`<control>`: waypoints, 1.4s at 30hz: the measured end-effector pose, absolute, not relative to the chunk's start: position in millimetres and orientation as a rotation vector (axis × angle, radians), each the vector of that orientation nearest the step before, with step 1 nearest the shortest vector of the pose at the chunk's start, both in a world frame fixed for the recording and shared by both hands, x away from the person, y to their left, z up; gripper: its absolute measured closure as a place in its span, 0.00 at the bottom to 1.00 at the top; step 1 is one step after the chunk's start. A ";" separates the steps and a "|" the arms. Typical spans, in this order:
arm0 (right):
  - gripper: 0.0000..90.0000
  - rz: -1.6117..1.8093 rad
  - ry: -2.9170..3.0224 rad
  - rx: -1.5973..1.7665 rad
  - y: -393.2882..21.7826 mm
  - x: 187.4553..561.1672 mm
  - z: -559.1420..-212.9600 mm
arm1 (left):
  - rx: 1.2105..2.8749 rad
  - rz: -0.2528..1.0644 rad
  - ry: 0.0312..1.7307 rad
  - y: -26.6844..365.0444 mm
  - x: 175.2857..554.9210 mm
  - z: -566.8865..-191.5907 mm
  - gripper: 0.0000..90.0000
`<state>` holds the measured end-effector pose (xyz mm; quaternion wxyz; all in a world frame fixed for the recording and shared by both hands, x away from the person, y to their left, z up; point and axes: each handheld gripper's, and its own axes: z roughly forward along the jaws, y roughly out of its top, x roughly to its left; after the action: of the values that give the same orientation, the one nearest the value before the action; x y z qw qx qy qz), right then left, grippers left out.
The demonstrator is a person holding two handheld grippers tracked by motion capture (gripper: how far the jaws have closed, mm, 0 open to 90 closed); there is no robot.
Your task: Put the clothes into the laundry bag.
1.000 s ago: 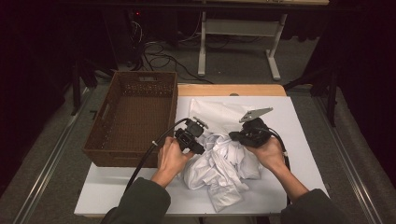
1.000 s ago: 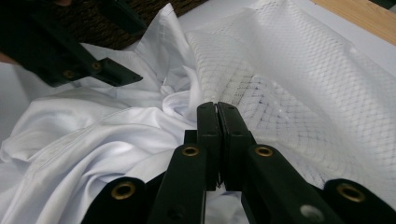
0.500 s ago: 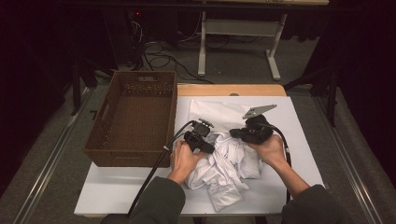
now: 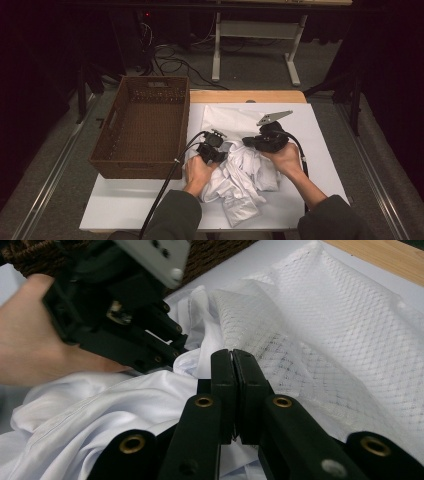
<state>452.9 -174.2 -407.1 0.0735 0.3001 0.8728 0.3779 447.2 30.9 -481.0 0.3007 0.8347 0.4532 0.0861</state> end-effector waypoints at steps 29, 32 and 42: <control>0.86 1.137 2.554 0.972 -171.8 443.3 -404.9 | 2.212 0.366 1.061 45.0 413.8 -447.6 0.51; 0.80 1.113 2.513 0.952 -169.9 439.0 -398.5 | 2.228 0.349 1.076 49.9 414.0 -447.4 0.51; 0.62 1.074 2.482 0.864 -146.0 418.0 -383.0 | 2.244 0.325 1.087 52.4 412.6 -450.1 0.51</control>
<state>418.0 -146.0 -383.0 0.1507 0.3009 0.8642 0.3741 412.6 52.4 -450.1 0.3084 0.8489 0.4113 0.1229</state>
